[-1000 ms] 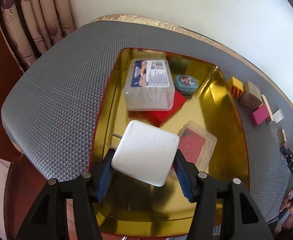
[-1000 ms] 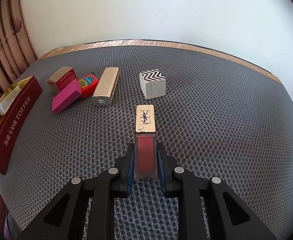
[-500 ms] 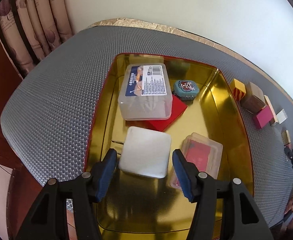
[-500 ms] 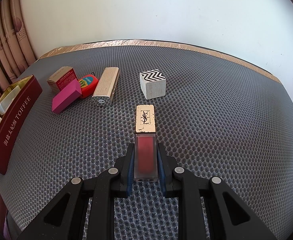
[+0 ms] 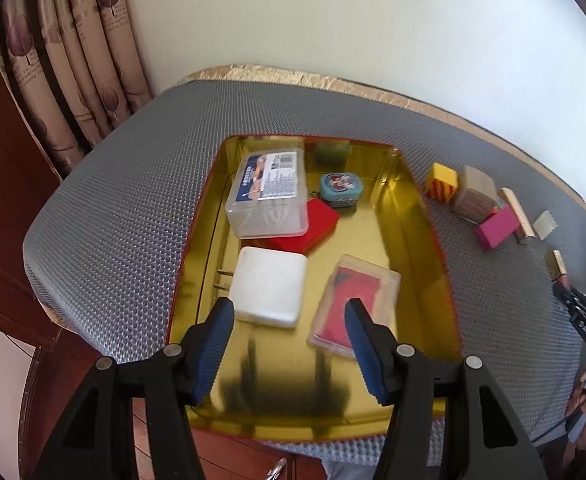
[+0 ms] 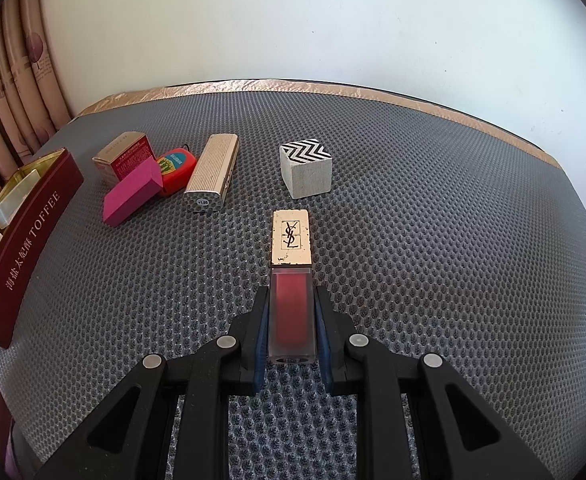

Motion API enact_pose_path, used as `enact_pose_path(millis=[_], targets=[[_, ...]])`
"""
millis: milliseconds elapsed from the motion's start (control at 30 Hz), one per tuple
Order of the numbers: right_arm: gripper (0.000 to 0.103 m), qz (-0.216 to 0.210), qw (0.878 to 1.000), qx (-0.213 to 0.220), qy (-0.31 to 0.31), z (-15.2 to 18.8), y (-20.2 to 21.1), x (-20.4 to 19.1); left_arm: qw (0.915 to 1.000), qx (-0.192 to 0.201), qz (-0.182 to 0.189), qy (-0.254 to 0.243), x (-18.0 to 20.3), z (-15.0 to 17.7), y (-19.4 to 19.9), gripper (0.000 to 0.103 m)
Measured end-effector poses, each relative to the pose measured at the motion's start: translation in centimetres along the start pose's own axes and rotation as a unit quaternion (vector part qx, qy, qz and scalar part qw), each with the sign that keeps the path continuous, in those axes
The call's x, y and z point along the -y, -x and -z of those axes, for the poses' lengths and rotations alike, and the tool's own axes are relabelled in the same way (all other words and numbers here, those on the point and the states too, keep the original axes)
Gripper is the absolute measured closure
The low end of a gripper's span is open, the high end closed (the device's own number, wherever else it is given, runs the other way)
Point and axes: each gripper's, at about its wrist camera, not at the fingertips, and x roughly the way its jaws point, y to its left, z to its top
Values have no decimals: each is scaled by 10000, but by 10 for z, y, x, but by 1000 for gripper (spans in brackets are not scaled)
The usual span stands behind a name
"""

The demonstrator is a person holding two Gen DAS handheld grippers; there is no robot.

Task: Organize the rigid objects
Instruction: 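Lower the white charger into the tin and open the left tool, then carry the YSL lipstick over the tin and open the right tool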

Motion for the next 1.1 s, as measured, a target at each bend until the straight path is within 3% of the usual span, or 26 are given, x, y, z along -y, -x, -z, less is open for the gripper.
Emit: enact_pose_path(millis=[267,433,700,933,1100], targets=[[83,71,9999,-119,94,-4,-3,-8,10000,78,-20,19,6,20,23,44],[83,-168,9990,-328,-247,-7,0,-8,9999,-30,-25,141,-1,31,24,44],[83,-1235,9901,-317,-581,-28,30,-40,9977,-195,41,646,-25,35,19,44],[84,-2167,9761,-121,-82,-75,62,-125,9968,-185,82,777,-33,35,18,44],[85,-2363,9715,20,164,-100,71,-166,9971,-173,76,742,-33,35,17,44]])
